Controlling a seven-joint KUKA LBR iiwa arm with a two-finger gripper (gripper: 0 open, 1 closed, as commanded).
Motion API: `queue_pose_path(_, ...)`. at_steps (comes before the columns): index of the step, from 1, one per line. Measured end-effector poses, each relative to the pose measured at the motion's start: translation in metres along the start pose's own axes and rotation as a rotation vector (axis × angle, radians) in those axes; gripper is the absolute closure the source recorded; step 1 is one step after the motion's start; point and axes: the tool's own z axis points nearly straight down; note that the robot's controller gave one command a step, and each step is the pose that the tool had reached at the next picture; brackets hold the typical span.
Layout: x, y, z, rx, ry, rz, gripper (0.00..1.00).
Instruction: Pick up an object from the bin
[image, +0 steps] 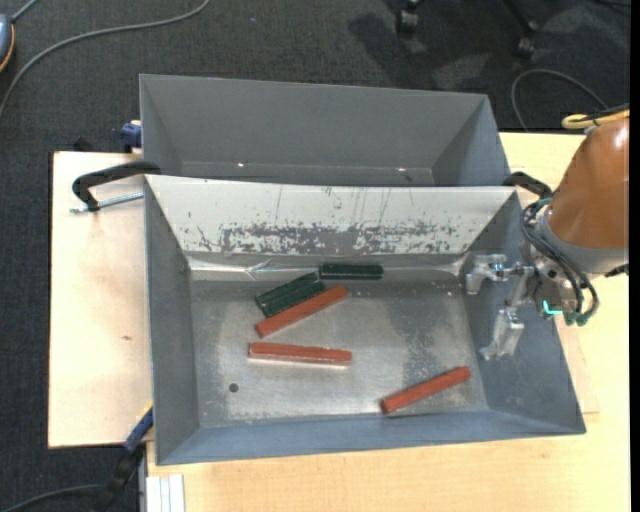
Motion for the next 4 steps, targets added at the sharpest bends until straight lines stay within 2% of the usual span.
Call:
queue_pose_path(1, 0.029, 0.014, 0.103, -0.002, 0.001, -0.279, 0.00)
queue_pose_path(2, 0.027, 0.013, 0.100, 0.001, -0.005, -0.279, 1.00)
queue_pose_path(3, 0.026, 0.008, -0.027, 0.006, -0.017, -0.238, 1.00)
queue_pose_path(4, -0.003, -0.001, -0.086, 0.006, -0.018, -0.273, 1.00)
